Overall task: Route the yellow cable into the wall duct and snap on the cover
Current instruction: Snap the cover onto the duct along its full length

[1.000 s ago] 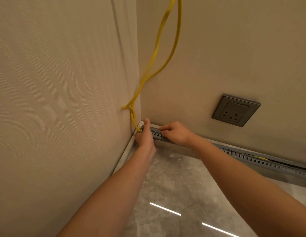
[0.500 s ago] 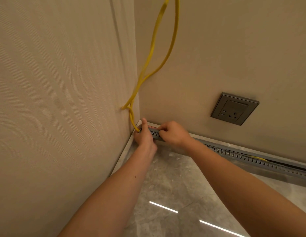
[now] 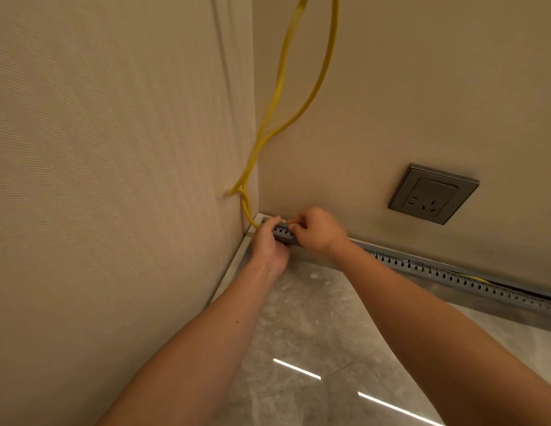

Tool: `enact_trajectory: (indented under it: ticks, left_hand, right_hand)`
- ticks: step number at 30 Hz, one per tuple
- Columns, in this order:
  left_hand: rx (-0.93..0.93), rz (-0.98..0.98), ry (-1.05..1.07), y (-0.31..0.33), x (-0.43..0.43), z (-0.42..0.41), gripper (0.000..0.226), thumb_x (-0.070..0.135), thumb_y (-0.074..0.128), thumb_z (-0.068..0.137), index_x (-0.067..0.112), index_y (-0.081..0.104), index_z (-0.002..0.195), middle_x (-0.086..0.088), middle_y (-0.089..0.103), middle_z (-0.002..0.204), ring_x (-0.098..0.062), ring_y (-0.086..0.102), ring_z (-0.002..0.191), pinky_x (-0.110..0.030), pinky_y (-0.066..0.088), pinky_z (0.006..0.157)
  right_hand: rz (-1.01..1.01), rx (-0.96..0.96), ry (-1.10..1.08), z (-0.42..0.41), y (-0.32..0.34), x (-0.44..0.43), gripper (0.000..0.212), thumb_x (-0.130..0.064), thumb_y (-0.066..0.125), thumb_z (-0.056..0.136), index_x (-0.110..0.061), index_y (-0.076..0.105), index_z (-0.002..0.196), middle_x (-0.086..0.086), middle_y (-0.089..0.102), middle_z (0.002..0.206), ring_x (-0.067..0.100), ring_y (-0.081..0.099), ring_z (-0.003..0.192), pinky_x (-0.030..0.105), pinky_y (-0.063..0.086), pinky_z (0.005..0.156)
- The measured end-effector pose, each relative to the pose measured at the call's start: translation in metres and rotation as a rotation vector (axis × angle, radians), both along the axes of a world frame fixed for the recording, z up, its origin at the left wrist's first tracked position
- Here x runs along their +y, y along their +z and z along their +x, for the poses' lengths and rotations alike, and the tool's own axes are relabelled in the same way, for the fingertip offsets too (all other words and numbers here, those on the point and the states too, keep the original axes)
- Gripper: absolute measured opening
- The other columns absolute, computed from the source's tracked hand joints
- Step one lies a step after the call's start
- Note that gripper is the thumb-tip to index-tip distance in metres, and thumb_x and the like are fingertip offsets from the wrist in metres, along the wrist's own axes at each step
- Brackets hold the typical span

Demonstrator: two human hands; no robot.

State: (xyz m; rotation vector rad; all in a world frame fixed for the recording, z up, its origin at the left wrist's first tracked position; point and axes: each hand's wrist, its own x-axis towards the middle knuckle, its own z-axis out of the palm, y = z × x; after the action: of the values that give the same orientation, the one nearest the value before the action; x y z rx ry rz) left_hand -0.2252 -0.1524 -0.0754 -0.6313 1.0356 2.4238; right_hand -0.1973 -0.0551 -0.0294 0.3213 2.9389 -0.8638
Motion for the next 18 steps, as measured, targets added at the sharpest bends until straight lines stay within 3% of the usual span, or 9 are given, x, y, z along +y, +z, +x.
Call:
enact_trajectory:
  ticks: [4, 6, 8, 12, 15, 18]
  left_hand:
    - [0.156, -0.098, -0.041, -0.01, -0.004, 0.004, 0.013, 0.007, 0.049, 0.098, -0.003, 0.057, 0.101, -0.019, 0.061, 0.098, -0.024, 0.061, 0.087, -0.038, 0.051, 0.082]
    - [0.222, -0.233, -0.029, -0.015, -0.003, 0.007, 0.013, 0.011, 0.053, 0.097, -0.001, 0.059, 0.098, -0.018, 0.063, 0.097, -0.025, 0.064, 0.087, -0.041, 0.054, 0.083]
    - [0.237, -0.334, -0.005, -0.019, -0.001, 0.008, 0.011, 0.015, 0.057, 0.095, 0.005, 0.06, 0.091, -0.016, 0.066, 0.095, -0.028, 0.066, 0.09, -0.046, 0.054, 0.086]
    - [0.181, -0.42, 0.036, -0.018, 0.004, 0.007, 0.039, 0.024, 0.061, 0.093, -0.004, 0.051, 0.118, -0.022, 0.063, 0.115, -0.033, 0.063, 0.107, -0.049, 0.05, 0.097]
    - [0.158, -0.405, 0.087, -0.02, 0.007, 0.005, 0.036, 0.021, 0.061, 0.092, -0.006, 0.053, 0.115, -0.022, 0.064, 0.107, -0.031, 0.065, 0.095, -0.043, 0.054, 0.084]
    - [0.113, -0.358, 0.114, -0.02, 0.008, 0.001, 0.027, 0.016, 0.062, 0.09, -0.002, 0.054, 0.109, -0.016, 0.062, 0.096, -0.026, 0.062, 0.084, -0.044, 0.053, 0.08]
  right_hand:
    - [0.002, -0.005, 0.001, -0.001, -0.001, 0.001, 0.019, -0.029, 0.057, 0.091, -0.02, 0.065, 0.076, 0.007, 0.069, 0.085, 0.028, 0.064, 0.086, 0.035, 0.051, 0.069]
    - [0.005, -0.01, 0.004, 0.001, -0.002, 0.0, 0.021, -0.029, 0.056, 0.091, -0.022, 0.062, 0.073, 0.004, 0.067, 0.082, 0.027, 0.063, 0.084, 0.034, 0.049, 0.066]
    - [0.007, -0.011, 0.013, 0.003, -0.003, 0.0, 0.018, -0.029, 0.055, 0.091, -0.018, 0.066, 0.082, 0.006, 0.069, 0.087, 0.027, 0.062, 0.085, 0.036, 0.051, 0.07]
    - [-0.025, -0.023, 0.081, 0.007, 0.0, 0.002, 0.019, -0.029, 0.054, 0.091, -0.018, 0.068, 0.093, 0.006, 0.069, 0.093, 0.026, 0.062, 0.089, 0.041, 0.053, 0.077]
    - [-0.023, -0.056, 0.104, 0.013, 0.003, 0.007, 0.031, -0.036, 0.067, 0.078, -0.018, 0.063, 0.103, 0.003, 0.067, 0.094, 0.023, 0.062, 0.086, 0.039, 0.054, 0.076]
    - [0.103, -0.038, 0.106, 0.018, 0.002, 0.009, 0.032, -0.039, 0.072, 0.071, -0.016, 0.066, 0.093, 0.003, 0.066, 0.084, 0.024, 0.061, 0.077, 0.036, 0.054, 0.067]
